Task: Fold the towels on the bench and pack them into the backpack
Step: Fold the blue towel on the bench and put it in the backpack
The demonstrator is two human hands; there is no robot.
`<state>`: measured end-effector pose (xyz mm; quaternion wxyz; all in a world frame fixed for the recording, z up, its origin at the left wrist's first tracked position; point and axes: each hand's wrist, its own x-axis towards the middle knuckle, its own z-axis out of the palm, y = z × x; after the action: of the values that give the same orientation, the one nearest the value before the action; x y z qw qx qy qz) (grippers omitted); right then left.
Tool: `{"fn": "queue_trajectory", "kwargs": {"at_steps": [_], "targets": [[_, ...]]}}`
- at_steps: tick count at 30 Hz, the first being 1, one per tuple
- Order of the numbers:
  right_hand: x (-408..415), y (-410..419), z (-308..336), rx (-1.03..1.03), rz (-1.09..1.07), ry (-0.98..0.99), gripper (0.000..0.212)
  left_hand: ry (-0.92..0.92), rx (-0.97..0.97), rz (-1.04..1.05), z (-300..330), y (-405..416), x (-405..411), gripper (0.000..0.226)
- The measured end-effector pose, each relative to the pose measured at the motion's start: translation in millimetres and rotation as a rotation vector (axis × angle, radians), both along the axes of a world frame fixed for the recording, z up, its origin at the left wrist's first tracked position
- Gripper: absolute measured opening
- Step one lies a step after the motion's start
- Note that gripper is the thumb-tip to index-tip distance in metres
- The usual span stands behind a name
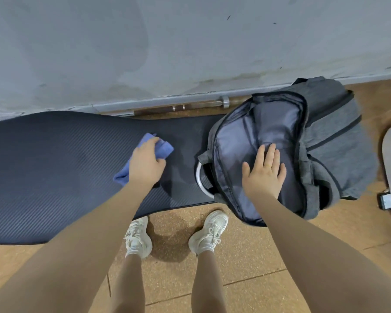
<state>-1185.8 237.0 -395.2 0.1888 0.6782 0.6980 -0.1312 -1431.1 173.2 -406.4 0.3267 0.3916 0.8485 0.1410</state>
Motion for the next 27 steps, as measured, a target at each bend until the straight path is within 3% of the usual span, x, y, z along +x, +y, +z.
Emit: {"fn": "queue_trajectory", "kwargs": {"at_steps": [3,6,8,11,14,18,23,27], "targets": [[3,2,4,-0.012,-0.002,0.035,0.063,-0.431,0.169,0.064,20,14,29,0.042],[7,2,2,0.012,0.009,0.058,0.063,-0.797,0.055,0.337,14,27,40,0.031],[11,2,-3,0.029,0.035,0.069,0.063,-0.826,-0.064,0.452,-1,28,38,0.027],[16,-1,-12,0.087,0.065,0.082,0.062,-0.667,-0.109,0.53,-19,23,34,0.021],[20,-2,-17,0.184,0.087,0.089,0.062,-0.784,-0.104,0.675,-19,18,36,0.019],[25,2,-13,0.255,0.08,0.1,0.067,-0.793,-0.042,0.438,-5,11,40,0.016],[47,14,1,0.186,-0.055,0.02,0.077,-1.097,0.069,0.702,31,26,47,0.018],[59,31,17,0.112,0.043,-0.032,0.067,-1.396,0.107,0.872,62,51,75,0.035]]}}
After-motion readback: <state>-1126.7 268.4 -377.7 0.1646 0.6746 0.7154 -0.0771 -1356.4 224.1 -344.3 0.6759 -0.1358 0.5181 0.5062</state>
